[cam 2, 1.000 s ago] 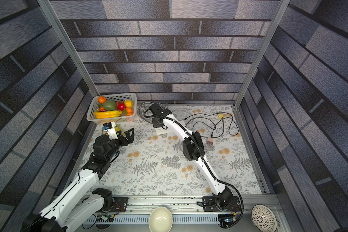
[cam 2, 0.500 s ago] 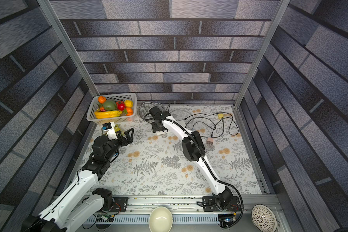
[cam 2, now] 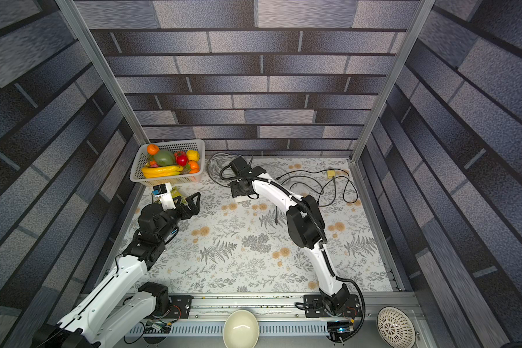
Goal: Charge mp3
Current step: Insert the plug into the socket, then adjust the plug at the socket.
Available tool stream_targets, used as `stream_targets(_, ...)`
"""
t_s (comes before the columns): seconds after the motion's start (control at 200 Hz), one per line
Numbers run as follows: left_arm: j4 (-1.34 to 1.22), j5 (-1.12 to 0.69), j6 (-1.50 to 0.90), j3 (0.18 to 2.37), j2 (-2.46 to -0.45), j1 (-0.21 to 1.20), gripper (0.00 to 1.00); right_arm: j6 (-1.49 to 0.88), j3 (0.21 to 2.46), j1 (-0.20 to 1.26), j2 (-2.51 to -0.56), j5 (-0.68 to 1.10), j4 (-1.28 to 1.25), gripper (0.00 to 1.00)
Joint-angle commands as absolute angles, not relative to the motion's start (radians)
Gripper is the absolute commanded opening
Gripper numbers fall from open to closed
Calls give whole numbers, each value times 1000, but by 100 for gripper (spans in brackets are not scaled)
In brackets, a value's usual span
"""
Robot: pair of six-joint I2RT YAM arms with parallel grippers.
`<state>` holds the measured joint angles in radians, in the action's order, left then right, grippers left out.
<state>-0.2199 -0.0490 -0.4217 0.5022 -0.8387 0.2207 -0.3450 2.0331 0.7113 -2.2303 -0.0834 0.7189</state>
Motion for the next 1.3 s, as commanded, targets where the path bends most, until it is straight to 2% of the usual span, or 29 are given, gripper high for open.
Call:
stream_targets(0.0,-208,-53,-436,512,-815,215,100,-348,2031,712,-2209,-84,668,54)
stream_targets(0.18,-204,-55,-439,508,-803,215,100,-340,2122,711,-2287,-97,719,40)
stream_targets(0.446,-189,-49,-432,508,-786,212,100,-328,2204,707,-2356,-142,754,32)
stream_targets(1.293,-193,-55,-423,508,-794,209,100,-297,2309,700,-2457,-191,757,27)
